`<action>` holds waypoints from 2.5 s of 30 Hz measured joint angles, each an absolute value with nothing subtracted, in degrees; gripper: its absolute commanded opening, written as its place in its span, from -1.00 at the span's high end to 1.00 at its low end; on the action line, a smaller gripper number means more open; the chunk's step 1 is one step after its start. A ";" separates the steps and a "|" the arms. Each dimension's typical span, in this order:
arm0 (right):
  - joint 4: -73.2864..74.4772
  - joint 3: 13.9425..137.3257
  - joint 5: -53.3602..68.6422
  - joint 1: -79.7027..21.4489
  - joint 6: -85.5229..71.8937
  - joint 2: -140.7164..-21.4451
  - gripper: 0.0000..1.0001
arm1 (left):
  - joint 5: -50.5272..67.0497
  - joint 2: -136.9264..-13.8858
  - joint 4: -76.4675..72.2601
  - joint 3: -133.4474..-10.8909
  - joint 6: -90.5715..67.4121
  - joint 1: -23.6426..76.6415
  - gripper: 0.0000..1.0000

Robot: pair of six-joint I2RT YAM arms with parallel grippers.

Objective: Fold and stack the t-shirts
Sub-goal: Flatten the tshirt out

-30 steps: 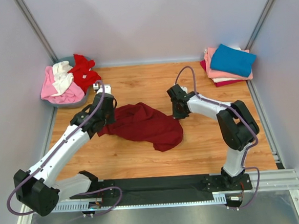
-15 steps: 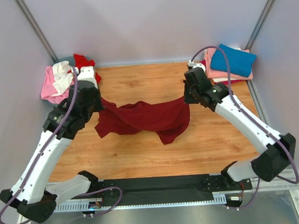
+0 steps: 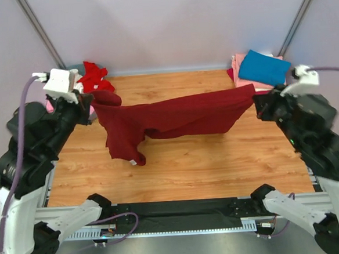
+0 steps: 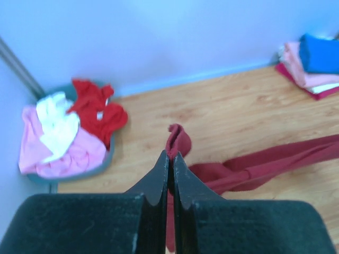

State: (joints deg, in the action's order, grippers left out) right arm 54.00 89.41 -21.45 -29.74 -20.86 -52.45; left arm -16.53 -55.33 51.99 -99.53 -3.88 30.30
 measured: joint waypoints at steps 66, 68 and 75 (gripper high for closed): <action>37.67 92.47 13.08 -14.79 -22.31 -112.36 -0.86 | -14.09 -98.94 39.05 -76.90 -11.18 23.16 -0.87; 38.26 96.33 14.44 -15.29 -22.20 -117.36 -0.87 | -13.69 -99.68 38.44 -74.46 -12.71 23.16 -0.87; 38.39 96.77 13.23 -14.61 -22.48 -123.28 -0.84 | -12.43 -100.49 34.22 -73.17 -15.16 22.70 -0.86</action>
